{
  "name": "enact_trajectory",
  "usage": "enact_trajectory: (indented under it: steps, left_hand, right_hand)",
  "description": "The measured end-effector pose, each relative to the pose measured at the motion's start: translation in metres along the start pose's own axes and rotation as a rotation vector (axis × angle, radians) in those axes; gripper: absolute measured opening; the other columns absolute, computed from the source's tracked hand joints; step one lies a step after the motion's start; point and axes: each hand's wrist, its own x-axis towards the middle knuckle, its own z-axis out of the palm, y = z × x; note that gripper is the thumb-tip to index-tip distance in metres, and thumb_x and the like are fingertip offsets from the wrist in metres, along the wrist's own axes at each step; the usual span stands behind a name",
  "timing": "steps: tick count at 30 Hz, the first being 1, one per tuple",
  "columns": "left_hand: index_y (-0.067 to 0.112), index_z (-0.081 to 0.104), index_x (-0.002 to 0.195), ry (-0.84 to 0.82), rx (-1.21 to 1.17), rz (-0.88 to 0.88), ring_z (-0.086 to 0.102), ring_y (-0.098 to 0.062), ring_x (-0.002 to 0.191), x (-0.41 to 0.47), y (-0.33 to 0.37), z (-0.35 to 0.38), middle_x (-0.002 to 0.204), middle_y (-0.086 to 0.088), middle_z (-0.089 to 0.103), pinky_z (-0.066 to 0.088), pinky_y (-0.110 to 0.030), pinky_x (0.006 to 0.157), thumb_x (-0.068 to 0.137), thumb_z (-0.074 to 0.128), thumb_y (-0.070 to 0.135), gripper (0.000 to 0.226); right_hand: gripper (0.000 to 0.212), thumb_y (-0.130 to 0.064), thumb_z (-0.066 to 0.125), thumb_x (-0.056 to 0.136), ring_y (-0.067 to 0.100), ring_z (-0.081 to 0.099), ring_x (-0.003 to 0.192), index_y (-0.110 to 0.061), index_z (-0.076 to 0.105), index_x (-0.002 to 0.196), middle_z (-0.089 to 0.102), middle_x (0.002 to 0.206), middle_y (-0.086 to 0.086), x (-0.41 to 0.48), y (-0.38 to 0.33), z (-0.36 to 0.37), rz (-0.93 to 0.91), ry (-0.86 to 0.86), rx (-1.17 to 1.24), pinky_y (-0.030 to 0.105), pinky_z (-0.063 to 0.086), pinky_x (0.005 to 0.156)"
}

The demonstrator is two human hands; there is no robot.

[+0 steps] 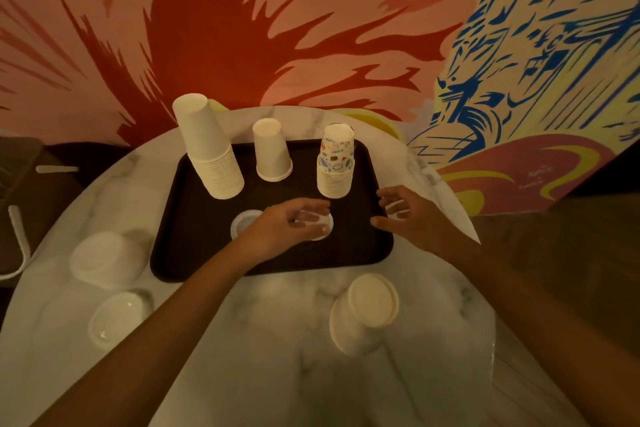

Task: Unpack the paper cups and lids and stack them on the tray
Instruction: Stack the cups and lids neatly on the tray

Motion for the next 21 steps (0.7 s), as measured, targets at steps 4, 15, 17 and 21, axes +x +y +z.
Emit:
enact_trajectory:
  steps: [4,15,17,21]
  left_hand:
    - [0.036,0.057,0.106,-0.095,-0.153,-0.034,0.056,0.000,0.110,-0.035,-0.009,0.014,0.112,0.018,0.061,0.048,-0.016,0.089,0.074,0.071,0.017,0.040]
    - [0.038,0.044,0.121,-0.154,0.042,0.028,0.048,-0.004,0.117,-0.065,-0.009,0.060,0.128,0.013,0.049,0.042,-0.021,0.099,0.069,0.079,0.023,0.064]
    - [0.037,0.045,0.119,-0.136,0.064,0.044,0.050,-0.004,0.115,-0.066,-0.008,0.056,0.126,0.013,0.051,0.043,-0.017,0.094,0.069,0.079,0.021,0.063]
    - [0.043,0.044,0.113,-0.110,0.072,0.059,0.051,-0.001,0.113,-0.072,-0.012,0.040,0.122,0.016,0.052,0.045,-0.016,0.092,0.070,0.079,0.019,0.061]
  right_hand:
    - [0.041,-0.008,0.065,0.082,0.016,0.055,0.097,-0.016,0.052,0.120,0.054,0.105,-0.001,-0.041,0.015,-0.002,0.007,-0.113,-0.031,0.022,0.043,0.082]
    - [0.071,-0.015,0.078,0.070,0.000,0.041,0.110,-0.041,0.031,0.116,0.042,0.115,-0.021,-0.099,0.006,0.035,0.013,-0.350,0.009,0.011,0.036,0.090]
    - [0.070,-0.014,0.078,0.069,-0.003,0.041,0.109,-0.044,0.032,0.112,0.041,0.111,-0.029,-0.098,0.001,0.044,-0.017,-0.325,0.054,0.003,0.032,0.086]
    - [0.074,-0.017,0.079,0.069,-0.001,0.038,0.114,-0.040,0.029,0.118,0.041,0.118,-0.020,-0.091,-0.007,0.062,-0.053,-0.289,0.040,0.015,0.032,0.095]
